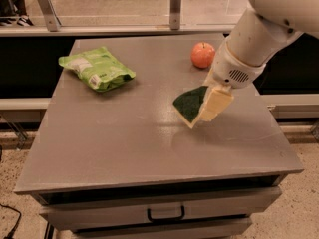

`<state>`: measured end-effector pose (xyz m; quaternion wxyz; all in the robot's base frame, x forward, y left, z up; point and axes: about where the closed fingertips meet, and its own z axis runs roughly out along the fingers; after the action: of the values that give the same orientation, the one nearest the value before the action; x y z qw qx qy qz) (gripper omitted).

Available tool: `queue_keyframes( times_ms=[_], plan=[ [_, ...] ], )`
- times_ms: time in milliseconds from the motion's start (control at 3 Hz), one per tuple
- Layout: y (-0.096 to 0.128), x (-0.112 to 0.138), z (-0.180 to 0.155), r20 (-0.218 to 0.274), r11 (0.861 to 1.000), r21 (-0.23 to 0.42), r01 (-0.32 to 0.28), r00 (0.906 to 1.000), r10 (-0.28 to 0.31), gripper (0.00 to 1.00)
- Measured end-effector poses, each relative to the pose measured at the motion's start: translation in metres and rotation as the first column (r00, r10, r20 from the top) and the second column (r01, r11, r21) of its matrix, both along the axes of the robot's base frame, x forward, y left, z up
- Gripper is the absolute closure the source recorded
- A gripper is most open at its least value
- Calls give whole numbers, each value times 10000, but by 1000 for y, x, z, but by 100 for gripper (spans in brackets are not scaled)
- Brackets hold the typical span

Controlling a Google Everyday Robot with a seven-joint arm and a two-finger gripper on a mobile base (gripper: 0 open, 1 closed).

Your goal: Move sponge near apple

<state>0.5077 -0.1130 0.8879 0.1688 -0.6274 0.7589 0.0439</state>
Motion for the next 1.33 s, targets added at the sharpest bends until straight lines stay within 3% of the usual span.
queue_keyframes(
  times_ms=[333, 667, 1333],
  plan=[
    [-43, 37, 5, 301, 9934, -156, 1135, 9931, -1130, 100],
    [-67, 71, 2, 396, 9822, 6, 1878, 9814, -1876, 100],
    [-67, 120, -12, 296, 9729, 645, 2222, 9740, -2245, 100]
  ],
)
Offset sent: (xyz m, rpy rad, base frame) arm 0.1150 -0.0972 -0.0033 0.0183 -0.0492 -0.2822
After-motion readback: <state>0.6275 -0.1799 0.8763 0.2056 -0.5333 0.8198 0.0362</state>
